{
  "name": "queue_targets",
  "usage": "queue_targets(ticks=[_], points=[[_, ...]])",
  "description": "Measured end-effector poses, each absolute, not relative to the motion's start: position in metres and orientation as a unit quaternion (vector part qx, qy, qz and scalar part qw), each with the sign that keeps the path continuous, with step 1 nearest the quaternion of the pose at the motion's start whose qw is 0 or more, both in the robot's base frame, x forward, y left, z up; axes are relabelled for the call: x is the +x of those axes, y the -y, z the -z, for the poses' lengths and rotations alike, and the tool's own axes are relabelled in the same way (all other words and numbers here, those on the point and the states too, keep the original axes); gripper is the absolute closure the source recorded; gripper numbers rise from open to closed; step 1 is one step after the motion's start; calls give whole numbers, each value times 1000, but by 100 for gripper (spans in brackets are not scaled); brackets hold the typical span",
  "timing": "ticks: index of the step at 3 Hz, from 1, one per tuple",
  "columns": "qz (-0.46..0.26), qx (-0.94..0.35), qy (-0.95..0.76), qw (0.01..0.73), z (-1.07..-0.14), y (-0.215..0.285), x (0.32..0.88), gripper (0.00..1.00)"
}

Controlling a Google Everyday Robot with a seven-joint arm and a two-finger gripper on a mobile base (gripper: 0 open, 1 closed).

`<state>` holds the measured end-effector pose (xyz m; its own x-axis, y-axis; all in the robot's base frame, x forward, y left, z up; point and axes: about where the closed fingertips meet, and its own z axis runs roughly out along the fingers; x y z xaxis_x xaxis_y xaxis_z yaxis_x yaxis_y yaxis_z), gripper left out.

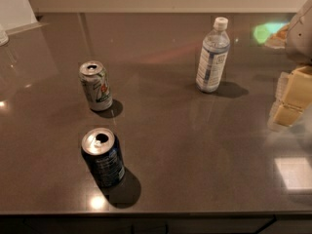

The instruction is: Move blue plastic bottle near 7up can

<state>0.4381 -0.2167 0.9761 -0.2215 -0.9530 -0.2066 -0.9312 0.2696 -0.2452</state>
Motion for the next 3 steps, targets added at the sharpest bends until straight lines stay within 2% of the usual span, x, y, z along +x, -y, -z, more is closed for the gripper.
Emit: queue_targets(ticks=[2,3], points=[[43,-593,-785,176,-978,216,451,0],[42,-561,-798,218,-971,218,486,0]])
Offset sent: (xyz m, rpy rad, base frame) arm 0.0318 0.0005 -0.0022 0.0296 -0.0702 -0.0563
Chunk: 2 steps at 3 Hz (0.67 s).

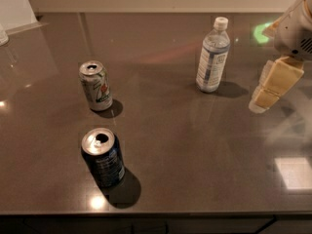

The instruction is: Move blue plastic bottle near 7up can

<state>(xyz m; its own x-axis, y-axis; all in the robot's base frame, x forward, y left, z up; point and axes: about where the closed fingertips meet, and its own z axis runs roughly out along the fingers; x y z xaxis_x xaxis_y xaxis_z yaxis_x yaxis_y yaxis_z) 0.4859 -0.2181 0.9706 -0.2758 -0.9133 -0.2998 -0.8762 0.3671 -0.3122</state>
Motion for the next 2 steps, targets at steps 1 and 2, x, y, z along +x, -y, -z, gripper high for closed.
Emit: queue_targets(ticks=[1,2], points=[[42,-545,-802,239,-967,219,505,0],[36,-528,-807,262,-965,221,529,0]])
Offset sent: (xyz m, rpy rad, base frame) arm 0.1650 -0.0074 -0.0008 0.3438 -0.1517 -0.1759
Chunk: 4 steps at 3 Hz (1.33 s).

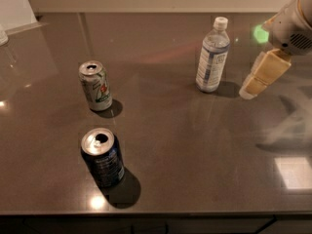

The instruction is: Move blue plastic bottle near 7up can

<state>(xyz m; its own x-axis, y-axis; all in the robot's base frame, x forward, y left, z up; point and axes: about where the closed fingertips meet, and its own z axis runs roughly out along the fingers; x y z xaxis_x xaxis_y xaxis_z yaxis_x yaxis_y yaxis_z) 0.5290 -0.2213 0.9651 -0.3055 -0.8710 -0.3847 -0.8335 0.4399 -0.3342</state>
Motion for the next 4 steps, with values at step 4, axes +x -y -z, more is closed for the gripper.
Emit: queue_targets(ticks=[4], points=[[-87,-440,-824,345,-958,191,644,0]])
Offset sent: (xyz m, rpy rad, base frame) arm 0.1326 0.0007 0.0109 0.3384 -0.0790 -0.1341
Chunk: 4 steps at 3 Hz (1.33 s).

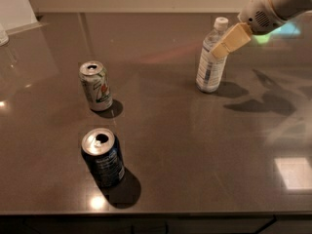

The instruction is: Move blue plastic bottle near 7up can

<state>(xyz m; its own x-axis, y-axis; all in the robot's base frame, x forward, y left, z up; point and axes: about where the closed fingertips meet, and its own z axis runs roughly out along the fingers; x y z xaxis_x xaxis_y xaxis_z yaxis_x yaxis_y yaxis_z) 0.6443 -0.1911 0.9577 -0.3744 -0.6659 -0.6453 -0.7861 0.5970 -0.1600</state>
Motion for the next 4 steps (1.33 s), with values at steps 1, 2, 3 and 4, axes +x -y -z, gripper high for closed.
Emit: queue_targets(ticks=[1,2,3,4], points=[[-106,-440,-828,331,-951,182,642,0],[-122,-442,-831,315,-944,175,635,12],[-135,-446,-831,304,-939,168,629,36],[-146,-453,-826,303,-942,159,625,59]])
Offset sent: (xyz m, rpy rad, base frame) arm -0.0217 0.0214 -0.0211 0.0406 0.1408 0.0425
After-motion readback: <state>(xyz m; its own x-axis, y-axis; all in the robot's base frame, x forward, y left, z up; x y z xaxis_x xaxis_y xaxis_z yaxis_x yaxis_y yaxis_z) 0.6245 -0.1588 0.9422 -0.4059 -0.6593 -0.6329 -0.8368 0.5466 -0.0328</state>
